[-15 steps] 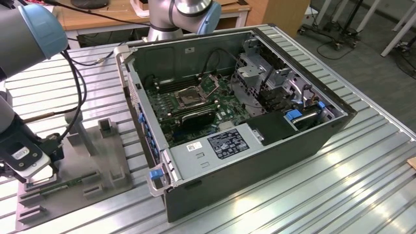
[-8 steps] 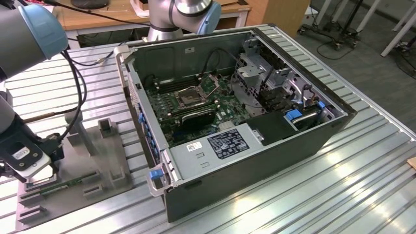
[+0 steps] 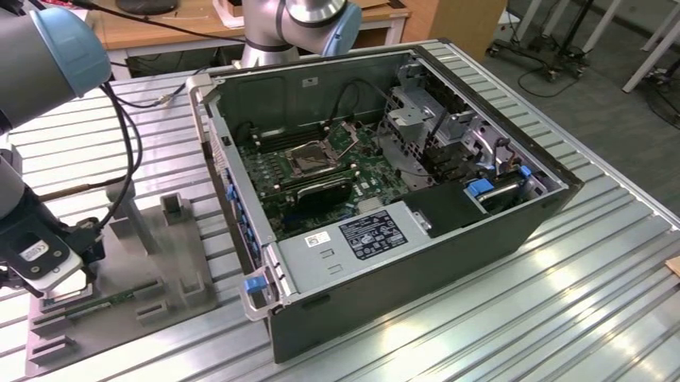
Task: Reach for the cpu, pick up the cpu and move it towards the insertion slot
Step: 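Pick up the cpu and move it towards the insertion slot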
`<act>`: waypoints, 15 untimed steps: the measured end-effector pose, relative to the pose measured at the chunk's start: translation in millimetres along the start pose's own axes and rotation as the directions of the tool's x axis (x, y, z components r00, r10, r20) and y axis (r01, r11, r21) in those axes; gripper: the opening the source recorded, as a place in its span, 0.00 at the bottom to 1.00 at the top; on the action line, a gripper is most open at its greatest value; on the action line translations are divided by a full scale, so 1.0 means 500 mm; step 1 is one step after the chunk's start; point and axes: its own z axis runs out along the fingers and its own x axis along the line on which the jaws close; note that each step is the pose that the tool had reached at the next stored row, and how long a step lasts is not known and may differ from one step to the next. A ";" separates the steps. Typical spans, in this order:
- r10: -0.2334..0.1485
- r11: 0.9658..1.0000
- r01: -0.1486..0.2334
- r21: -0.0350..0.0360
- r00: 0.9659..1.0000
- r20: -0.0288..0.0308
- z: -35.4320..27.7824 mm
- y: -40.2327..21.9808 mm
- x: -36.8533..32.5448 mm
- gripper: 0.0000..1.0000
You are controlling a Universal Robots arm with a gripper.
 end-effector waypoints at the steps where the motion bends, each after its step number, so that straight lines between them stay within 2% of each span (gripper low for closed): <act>1: 0.000 1.000 0.000 0.000 1.000 0.000 0.000 0.000 0.000 0.65; 12: 0.000 1.000 0.000 0.000 1.000 0.000 0.000 0.000 0.000 0.64; 13: 0.000 1.000 0.000 0.000 1.000 0.000 0.000 0.000 0.000 0.57; 15: 0.000 1.000 0.000 0.000 1.000 0.000 0.000 0.000 0.000 0.54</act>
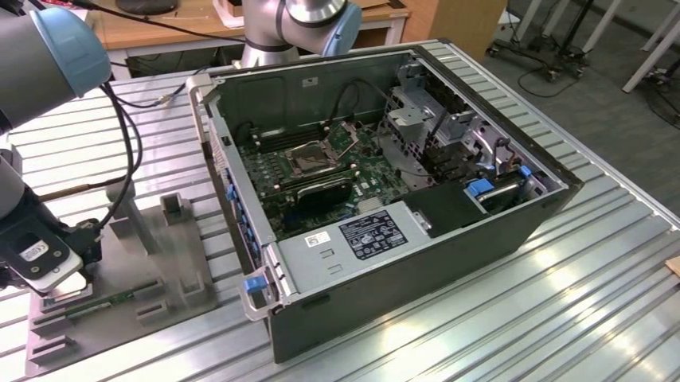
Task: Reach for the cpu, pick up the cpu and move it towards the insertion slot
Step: 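Pick up the cpu and move it towards the insertion slot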
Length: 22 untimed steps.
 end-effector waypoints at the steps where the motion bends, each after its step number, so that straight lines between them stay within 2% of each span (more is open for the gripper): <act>1: 0.000 1.000 0.000 0.000 1.000 0.000 0.000 0.000 0.000 0.54; 11: 0.000 1.000 0.000 0.000 1.000 0.000 -0.002 0.000 0.000 0.54; 17: 0.000 1.000 0.000 0.000 1.000 0.000 -0.023 0.001 0.000 0.54; 22: 0.000 1.000 0.000 0.000 1.000 0.000 -0.046 0.003 0.000 0.54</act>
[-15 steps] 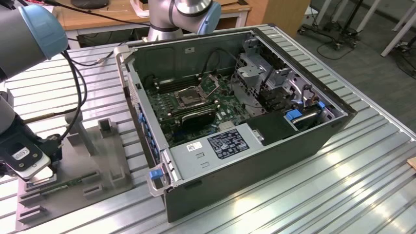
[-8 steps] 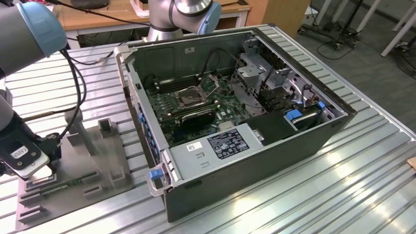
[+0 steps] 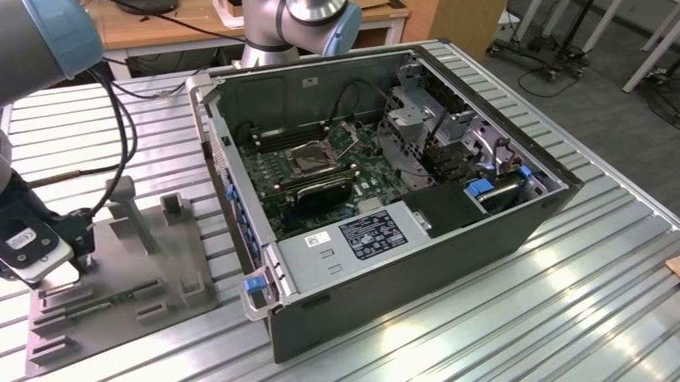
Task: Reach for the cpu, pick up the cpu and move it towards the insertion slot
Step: 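Pick up the cpu and move it towards the insertion slot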
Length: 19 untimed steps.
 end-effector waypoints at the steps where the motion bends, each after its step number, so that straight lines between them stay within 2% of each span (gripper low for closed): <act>1: 0.000 1.000 0.000 0.000 1.000 0.000 -0.004 0.000 0.000 0.54; 7: 0.000 1.000 0.000 0.000 1.000 0.000 -0.037 0.002 0.000 0.54; 14: 0.000 1.000 0.000 0.000 1.000 0.000 -0.069 0.004 -0.001 0.54; 16: 0.000 1.000 0.000 0.000 1.000 0.000 -0.075 0.004 -0.001 0.54; 19: 0.000 1.000 0.000 0.000 1.000 0.000 -0.076 0.004 -0.001 0.54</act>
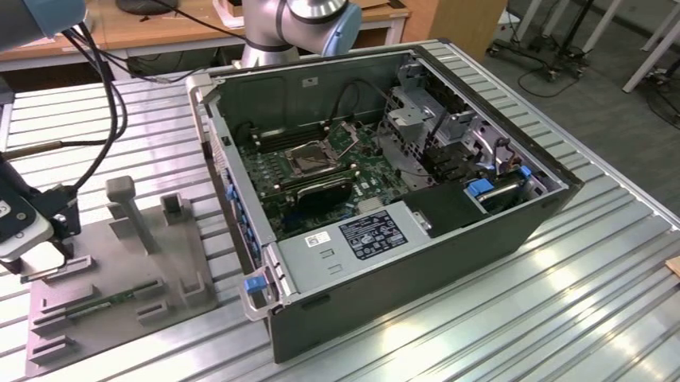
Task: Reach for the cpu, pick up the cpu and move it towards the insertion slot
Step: 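Pick up the cpu and move it towards the insertion slot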
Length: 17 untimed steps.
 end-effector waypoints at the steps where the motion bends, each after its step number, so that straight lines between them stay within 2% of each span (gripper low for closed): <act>1: 0.000 1.000 0.000 0.000 1.000 0.000 -0.002 0.000 0.000 0.54; 10: 0.000 1.000 0.000 0.000 1.000 0.000 -0.003 0.000 0.000 0.54; 13: 0.000 1.000 0.000 0.000 1.000 0.000 -0.008 0.000 0.000 0.54; 17: 0.000 1.000 0.000 0.000 1.000 0.000 -0.024 0.001 0.000 0.54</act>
